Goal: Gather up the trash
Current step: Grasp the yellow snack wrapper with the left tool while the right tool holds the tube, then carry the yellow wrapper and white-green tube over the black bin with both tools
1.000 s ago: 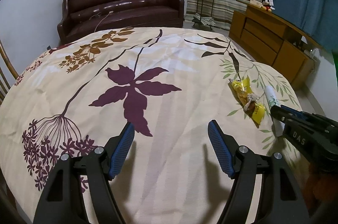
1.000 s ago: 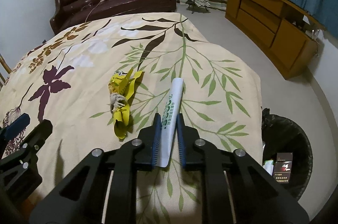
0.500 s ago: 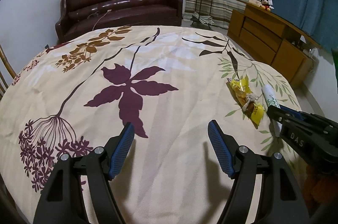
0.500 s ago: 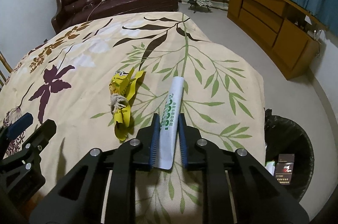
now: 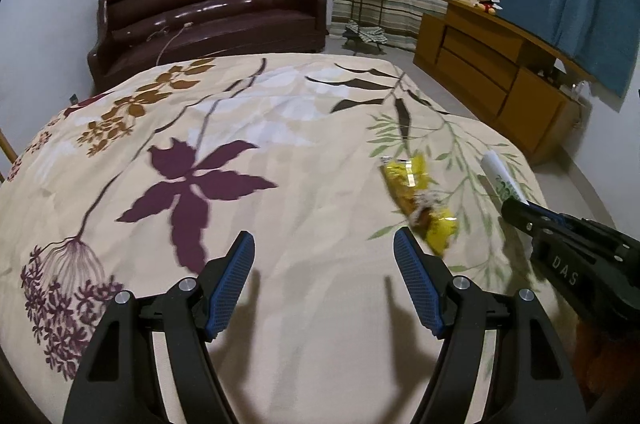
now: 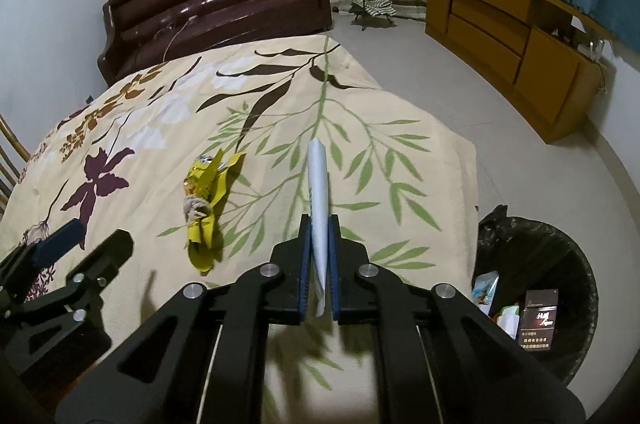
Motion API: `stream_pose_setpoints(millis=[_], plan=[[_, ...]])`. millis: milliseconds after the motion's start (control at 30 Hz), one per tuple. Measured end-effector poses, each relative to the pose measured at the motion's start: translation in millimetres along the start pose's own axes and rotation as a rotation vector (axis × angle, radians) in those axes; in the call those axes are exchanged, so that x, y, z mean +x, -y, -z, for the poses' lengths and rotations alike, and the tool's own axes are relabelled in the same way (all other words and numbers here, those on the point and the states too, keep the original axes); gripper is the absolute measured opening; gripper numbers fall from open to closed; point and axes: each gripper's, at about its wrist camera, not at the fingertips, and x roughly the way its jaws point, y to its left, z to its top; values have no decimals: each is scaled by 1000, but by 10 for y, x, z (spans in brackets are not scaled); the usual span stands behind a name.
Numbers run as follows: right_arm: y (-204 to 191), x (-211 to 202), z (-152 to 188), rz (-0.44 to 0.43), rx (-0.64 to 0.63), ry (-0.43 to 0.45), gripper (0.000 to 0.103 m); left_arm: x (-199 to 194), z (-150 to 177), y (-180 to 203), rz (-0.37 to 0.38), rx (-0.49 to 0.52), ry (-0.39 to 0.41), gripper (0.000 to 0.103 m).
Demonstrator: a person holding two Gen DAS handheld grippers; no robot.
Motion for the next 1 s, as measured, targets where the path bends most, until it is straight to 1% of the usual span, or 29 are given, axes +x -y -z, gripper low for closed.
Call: stream_pose_setpoints(millis=[133, 333, 400, 467, 533, 567, 633, 667, 700, 800, 867, 900, 933, 1000], plan=[[113, -31, -4, 1, 15, 11, 8, 41, -75, 182, 24, 12, -3, 72], [253, -40, -25, -11, 35, 20, 8, 177, -216, 424, 27, 49, 2, 72], [283, -28, -32, -17, 40, 20, 8, 254, -242, 465, 21, 61, -7, 72], [296, -17, -35, -22, 44, 19, 8, 368, -246, 498, 17, 77, -34, 72], [298, -12, -32, -30, 44, 18, 8, 455, -240, 502, 24, 76, -70, 61], [294, -11, -33, -33, 42, 18, 8, 474, -220, 486, 30, 70, -84, 58], [282, -14, -32, -37, 36, 20, 8, 467, -217, 483, 38, 72, -79, 51], [285, -21, -26, -39, 35, 20, 8, 464, -216, 486, 41, 76, -78, 50], [281, -17, -25, -41, 34, 19, 8, 460, -210, 489, 45, 79, -75, 47], [276, -12, -25, -41, 33, 19, 8, 435, -197, 491, 68, 84, -67, 33], [275, -11, -25, -40, 33, 19, 8, 423, -190, 486, 78, 88, -66, 32], [275, -10, -25, -40, 33, 18, 8, 416, -183, 482, 79, 91, -66, 29], [276, -11, -25, -40, 33, 18, 8, 419, -190, 484, 82, 93, -66, 24], [270, -9, -17, -37, 32, 17, 8, 417, -189, 479, 85, 98, -66, 24]])
